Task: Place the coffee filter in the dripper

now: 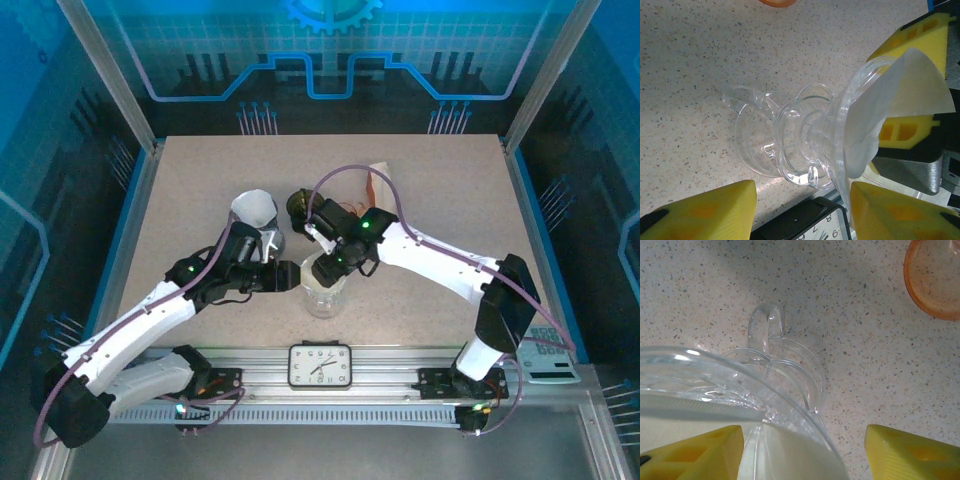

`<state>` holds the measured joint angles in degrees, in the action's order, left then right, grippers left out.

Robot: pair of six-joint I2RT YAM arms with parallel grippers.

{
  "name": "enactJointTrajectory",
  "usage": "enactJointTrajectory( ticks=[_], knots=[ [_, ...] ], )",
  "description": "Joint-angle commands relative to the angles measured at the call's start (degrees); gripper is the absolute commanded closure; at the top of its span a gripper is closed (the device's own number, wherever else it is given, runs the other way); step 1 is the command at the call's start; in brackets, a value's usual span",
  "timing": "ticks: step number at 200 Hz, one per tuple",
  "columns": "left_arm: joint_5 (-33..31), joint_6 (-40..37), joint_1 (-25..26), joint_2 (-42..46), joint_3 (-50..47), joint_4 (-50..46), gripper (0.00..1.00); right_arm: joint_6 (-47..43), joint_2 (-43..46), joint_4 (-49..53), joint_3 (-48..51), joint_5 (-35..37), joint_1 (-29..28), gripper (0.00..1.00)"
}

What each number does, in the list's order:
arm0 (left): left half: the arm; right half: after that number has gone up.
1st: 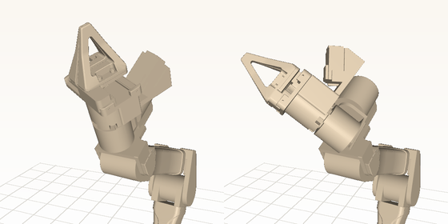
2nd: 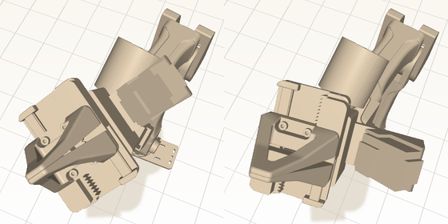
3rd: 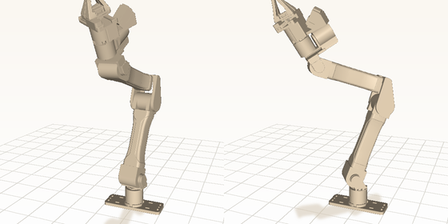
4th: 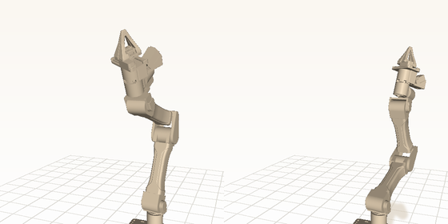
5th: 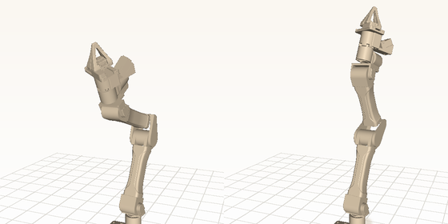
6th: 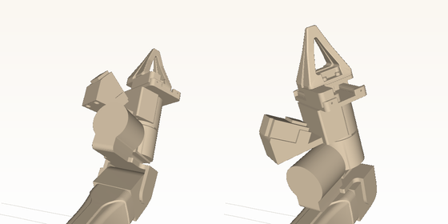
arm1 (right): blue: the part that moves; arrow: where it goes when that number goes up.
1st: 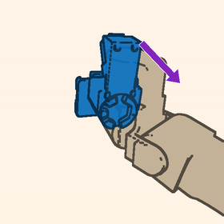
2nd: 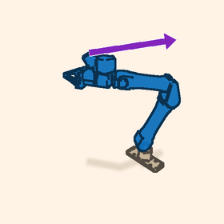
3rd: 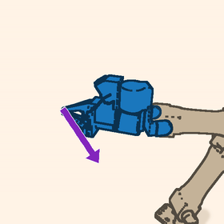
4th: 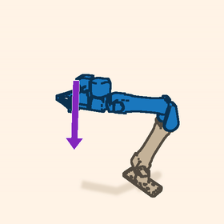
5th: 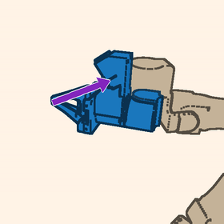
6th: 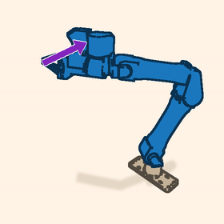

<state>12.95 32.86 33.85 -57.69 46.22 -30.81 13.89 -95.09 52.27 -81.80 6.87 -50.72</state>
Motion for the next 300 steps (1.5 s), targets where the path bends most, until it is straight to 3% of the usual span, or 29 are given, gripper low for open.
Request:
enactJointTrajectory(
  ticks=[1,37,82,121,162,206,225,256,300],
  knots=[
    [1.1,-0.5,-0.5,0.1,-1.0,0.0,0.47,-0.4,-1.2,-0.8,1.2,-0.1,-1.0,0.34],
    [1.4,0.5,-0.5,0.6,-1.2,1.0,0.46,-0.1,-1.8,-1.7,2.8,0.5,-0.9,0.34],
    [1.3,2.5,-0.5,4.1,-2.3,5.2,0.33,0.4,-2.1,-2.4,3.7,0.7,-1.0,0.34],
    [1.6,1.4,-0.7,1.7,-0.9,4.5,0.29,0.5,-2.7,-1.8,3.1,1.2,-1.2,0.34],
    [1.8,0.6,-0.7,-0.1,-0.4,4.2,0.31,0.3,-3.3,-1.1,2.1,1.4,-1.3,0.34],
    [2.0,0.6,-0.7,-1.3,-0.7,3.6,0.48,0.3,-3.5,-1.0,2.2,1.6,-1.4,0.34],
    [2.1,0.7,-0.7,-0.7,-0.7,3.5,0.47,0.5,-3.4,-1.1,2.3,1.7,-1.4,0.34],
    [2.3,1.8,-0.6,0.5,-0.8,5.3,0.37,0.6,-3.3,-1.4,2.4,1.6,-1.4,0.34],
    [1.6,1.5,-0.8,-0.4,-0.6,4.4,0.37,0.6,-3.2,-1.5,2.4,1.9,-1.4,0.34]
  ],
)
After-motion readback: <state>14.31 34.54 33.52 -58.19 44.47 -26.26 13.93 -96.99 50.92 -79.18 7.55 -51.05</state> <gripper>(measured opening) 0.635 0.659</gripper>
